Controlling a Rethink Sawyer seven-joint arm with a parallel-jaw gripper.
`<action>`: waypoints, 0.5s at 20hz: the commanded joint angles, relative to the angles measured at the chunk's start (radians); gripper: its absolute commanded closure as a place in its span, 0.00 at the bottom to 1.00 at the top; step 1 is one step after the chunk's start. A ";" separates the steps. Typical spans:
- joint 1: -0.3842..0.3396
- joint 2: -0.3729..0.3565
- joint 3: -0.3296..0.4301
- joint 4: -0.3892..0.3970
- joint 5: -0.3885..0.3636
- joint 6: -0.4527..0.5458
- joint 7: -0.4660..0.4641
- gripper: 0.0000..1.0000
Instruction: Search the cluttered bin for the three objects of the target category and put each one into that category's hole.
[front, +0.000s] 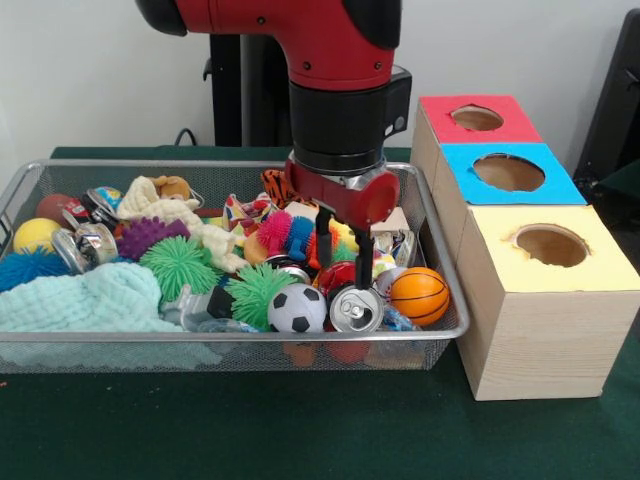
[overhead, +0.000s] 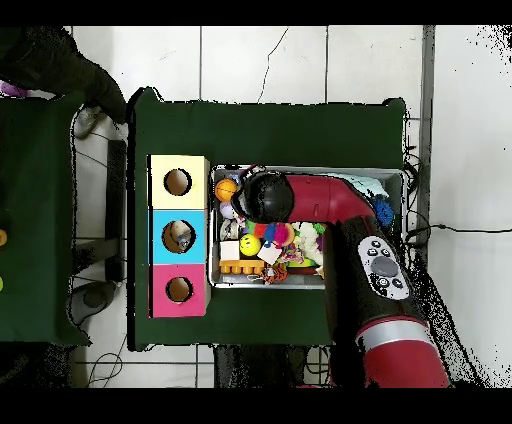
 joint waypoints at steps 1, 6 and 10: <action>0.017 0.050 0.063 -0.030 -0.028 0.041 -0.103 0.00; 0.016 0.086 0.070 -0.046 -0.033 0.005 -0.105 0.00; 0.020 0.103 0.071 -0.053 -0.035 -0.011 -0.100 0.00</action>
